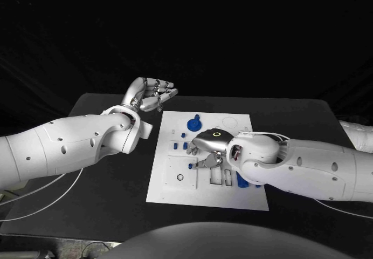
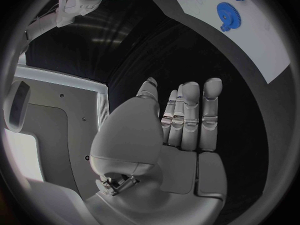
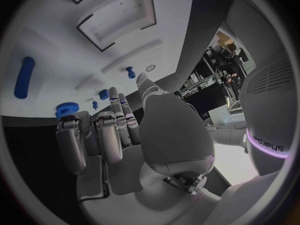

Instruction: Assemble the parts on the task board

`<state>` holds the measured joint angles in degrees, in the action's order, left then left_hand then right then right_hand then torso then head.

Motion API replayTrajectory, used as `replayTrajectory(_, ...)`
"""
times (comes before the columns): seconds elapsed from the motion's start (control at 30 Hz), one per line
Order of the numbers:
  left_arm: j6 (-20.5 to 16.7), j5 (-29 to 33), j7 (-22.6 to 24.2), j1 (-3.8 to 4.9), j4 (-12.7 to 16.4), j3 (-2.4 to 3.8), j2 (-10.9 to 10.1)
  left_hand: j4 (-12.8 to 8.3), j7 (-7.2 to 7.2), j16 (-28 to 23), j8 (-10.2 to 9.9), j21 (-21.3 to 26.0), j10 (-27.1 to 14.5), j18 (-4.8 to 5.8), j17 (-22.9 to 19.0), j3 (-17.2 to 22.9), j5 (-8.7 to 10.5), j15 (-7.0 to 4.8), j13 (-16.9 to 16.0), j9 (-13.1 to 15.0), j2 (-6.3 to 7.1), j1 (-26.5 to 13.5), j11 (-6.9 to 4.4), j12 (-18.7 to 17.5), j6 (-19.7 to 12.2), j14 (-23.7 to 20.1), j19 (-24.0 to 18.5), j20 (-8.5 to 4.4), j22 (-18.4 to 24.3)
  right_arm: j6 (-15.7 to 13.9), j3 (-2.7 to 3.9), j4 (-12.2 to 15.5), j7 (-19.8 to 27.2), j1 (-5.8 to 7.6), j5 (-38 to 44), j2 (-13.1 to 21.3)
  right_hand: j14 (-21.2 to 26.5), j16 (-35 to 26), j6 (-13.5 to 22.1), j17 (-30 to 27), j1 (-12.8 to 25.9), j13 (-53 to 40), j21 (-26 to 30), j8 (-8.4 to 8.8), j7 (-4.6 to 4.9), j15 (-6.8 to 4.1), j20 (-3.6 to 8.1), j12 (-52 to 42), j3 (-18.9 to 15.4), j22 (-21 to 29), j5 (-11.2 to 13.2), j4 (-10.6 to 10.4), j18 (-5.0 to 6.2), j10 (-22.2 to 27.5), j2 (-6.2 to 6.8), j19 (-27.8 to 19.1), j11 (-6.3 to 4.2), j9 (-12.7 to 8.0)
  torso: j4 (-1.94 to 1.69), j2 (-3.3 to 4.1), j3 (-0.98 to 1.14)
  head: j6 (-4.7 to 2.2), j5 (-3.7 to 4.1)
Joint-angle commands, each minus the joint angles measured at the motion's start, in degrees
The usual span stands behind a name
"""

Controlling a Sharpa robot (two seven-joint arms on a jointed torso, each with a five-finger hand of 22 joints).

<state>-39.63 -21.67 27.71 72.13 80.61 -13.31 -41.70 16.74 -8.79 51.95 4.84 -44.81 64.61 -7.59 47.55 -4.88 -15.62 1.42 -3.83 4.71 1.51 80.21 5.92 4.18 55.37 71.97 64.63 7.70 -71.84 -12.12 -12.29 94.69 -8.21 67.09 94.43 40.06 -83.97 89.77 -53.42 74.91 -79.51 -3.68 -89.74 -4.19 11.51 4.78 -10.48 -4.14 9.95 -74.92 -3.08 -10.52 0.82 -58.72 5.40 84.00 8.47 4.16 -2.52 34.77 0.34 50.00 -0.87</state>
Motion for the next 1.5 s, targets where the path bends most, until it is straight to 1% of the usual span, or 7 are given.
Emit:
replayTrajectory(0.03,0.75,-0.27,0.67,0.03,0.07,0.05,0.13,-0.02,-0.27,-0.31,-0.24,0.2,-0.41,-0.82,-0.04,-0.3,-0.37,0.23,0.08,-0.06,-0.4,-0.06,-0.18,-0.31,-0.03,0.09,0.37,0.09,0.08,-8.46,0.09,1.25,0.9,1.56,-8.22,2.26,-6.03,0.23,-0.81,15.09,-0.45,-0.09,-0.26,-0.44,-0.03,0.44,-0.64,-0.35,-0.04,-15.08,0.21,0.35,-0.82,-0.5,-1.17,6.0,0.2,0.14,0.07,0.04,-0.02,0.0,0.41)
replayTrajectory(0.23,0.75,-0.27,0.65,0.03,-0.14,0.05,0.26,-0.02,-0.27,-0.31,-0.24,0.2,-0.41,-0.82,-0.04,-0.3,-0.37,0.23,0.08,-0.06,-0.4,-0.06,-0.18,-0.31,-0.03,0.09,0.37,0.09,0.08,-6.67,0.08,3.23,2.53,5.53,-16.7,8.61,-6.03,0.23,-1.07,15.09,-0.73,0.03,-0.26,-0.42,-0.26,0.45,-0.77,-0.17,-0.04,-15.08,0.25,0.39,-0.82,-0.18,-2.0,6.0,0.11,0.15,0.08,-0.02,0.0,0.0,1.4)
replayTrajectory(0.43,0.8,-0.27,0.68,0.03,-0.38,0.04,0.44,-0.02,-0.27,-0.31,-0.24,0.2,-0.41,-0.82,-0.04,-0.3,-0.37,0.23,0.08,-0.06,-0.4,-0.06,-0.18,-0.31,-0.03,0.09,0.37,0.09,0.08,-3.59,0.05,3.44,3.07,6.73,-16.27,12.28,-6.03,0.23,0.62,15.09,0.1,0.14,-0.26,0.51,-0.52,-0.01,-0.55,0.6,-1.58,-15.08,0.31,-0.31,-0.82,2.4,-1.72,6.0,-0.16,-0.22,0.04,0.01,0.1,0.0,1.73)
replayTrajectory(0.57,0.88,-0.27,0.71,0.02,-0.57,0.04,0.5,-0.02,-0.27,-0.31,-0.24,0.2,-0.41,-0.82,-0.04,-0.3,-0.37,0.23,0.08,-0.06,-0.4,-0.06,-0.18,-0.31,-0.03,0.09,0.37,0.09,0.08,-2.2,0.0,3.34,2.48,6.39,-14.37,13.67,-6.03,0.23,1.82,15.09,0.27,0.11,-0.26,0.63,-0.46,-0.31,-0.26,0.57,-2.52,-15.08,0.33,-0.62,-0.82,3.97,-1.51,6.0,-0.15,-0.33,0.17,-0.1,0.09,0.0,1.63)
replayTrajectory(0.93,1.03,-0.27,0.8,0.0,-0.83,0.03,0.59,-0.02,-0.27,-0.31,-0.24,0.2,-0.41,-0.82,-0.04,-0.3,-0.37,0.23,0.08,-0.06,-0.4,-0.06,-0.18,-0.31,-0.03,0.09,0.37,0.09,0.08,-1.38,-0.04,2.43,-0.33,3.88,-9.37,14.2,-6.03,0.23,1.92,15.09,0.15,-0.03,-0.26,0.34,-0.25,-0.12,-0.27,0.18,-3.14,-15.08,0.31,-0.72,-0.82,4.08,-1.49,6.0,-0.03,-0.21,0.0,-0.09,0.01,0.0,2.22)
replayTrajectory(1.13,1.05,-0.27,0.81,0.0,-0.79,0.03,0.48,-0.01,-0.28,-0.36,-0.28,0.32,-0.44,-0.81,-0.03,-0.4,-0.4,0.24,0.07,-0.07,-0.65,0.13,-0.17,-0.29,-0.07,0.16,0.53,0.09,0.1,1.19,-0.04,1.91,-2.62,3.13,-7.34,13.22,-6.03,0.23,1.49,15.09,-0.35,-0.14,-0.26,0.13,-0.34,0.03,-0.41,-0.35,-3.32,-15.08,0.31,-0.57,-0.82,3.16,-1.9,6.0,-0.07,-0.08,-0.02,-0.02,0.0,0.0,2.6)
replayTrajectory(1.5,0.98,-0.3,0.67,0.0,-0.68,0.03,0.32,0.05,-0.3,-0.41,-0.29,0.49,-0.46,-0.82,-0.05,-0.56,-0.38,0.25,0.07,-0.07,-0.69,-0.03,-0.16,-0.28,-0.08,0.17,0.54,0.09,0.15,3.38,-0.04,0.2,-4.99,2.45,-6.36,11.42,-6.03,0.23,-0.13,15.09,-3.38,-0.1,-0.26,-0.45,-1.23,-0.58,-0.06,-1.16,-2.55,-15.08,0.26,1.08,-0.82,0.77,-3.7,6.0,-0.87,0.12,-0.03,0.04,0.01,0.0,2.24)
